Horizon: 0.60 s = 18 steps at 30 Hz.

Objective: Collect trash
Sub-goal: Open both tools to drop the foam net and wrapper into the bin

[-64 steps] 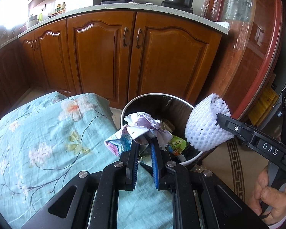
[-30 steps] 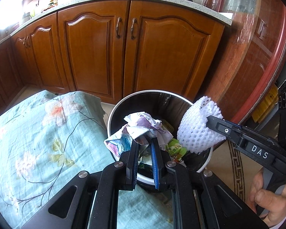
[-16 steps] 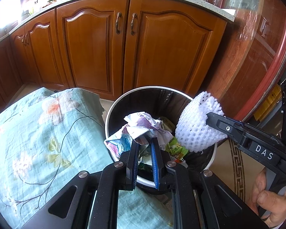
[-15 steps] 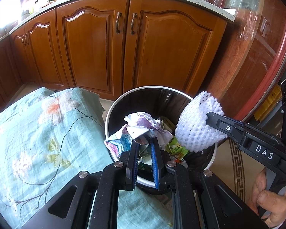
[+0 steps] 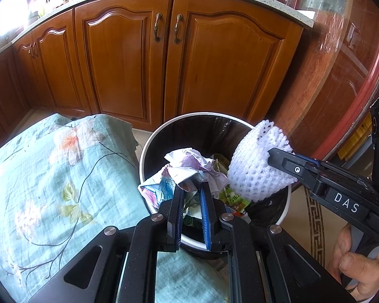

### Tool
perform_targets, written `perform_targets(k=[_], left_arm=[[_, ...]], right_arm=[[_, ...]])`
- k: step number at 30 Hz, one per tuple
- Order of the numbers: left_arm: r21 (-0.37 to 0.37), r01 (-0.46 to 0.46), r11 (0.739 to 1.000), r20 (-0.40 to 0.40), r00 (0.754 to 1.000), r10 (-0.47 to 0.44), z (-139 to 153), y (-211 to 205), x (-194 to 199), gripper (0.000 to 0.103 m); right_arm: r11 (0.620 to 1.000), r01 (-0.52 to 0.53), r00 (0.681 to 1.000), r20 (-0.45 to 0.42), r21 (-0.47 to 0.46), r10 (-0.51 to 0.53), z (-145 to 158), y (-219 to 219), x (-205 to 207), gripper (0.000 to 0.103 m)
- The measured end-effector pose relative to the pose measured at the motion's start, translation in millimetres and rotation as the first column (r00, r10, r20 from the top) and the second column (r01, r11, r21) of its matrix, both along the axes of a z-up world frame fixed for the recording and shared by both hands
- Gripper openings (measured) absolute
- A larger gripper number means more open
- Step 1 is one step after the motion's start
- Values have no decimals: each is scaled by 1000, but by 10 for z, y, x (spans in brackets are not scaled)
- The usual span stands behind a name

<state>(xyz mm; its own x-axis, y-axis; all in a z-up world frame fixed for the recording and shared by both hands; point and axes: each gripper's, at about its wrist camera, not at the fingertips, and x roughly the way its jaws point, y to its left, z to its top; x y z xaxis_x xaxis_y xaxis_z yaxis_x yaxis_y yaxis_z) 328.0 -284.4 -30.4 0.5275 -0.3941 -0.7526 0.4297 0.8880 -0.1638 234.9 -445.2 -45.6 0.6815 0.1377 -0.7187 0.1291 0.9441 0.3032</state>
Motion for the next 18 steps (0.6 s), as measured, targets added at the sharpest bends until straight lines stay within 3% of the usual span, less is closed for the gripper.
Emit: perform_targets(k=[11,13,16,18], left_arm=[[-3,10,1000,-12,1000,-10,7,12,36,13],[-5,10,1000,-19,1000,-10,20,10,37,18],[-9,4,1000,-14,1000,-4,52,28,31,24],[-13,-9,1000,-9,1000,9,79,69,9,41]], right_arm=[[1000,-8,1000,-20,-11,8,-46,10,52,24],[1000,-11,1000,-26,0,11,-56,-7,64,26],[1000,-8,1000,-24,20,8,-57,-42,61,39],[1000,-2,1000,-14,28,3,-34,-61,28,45]])
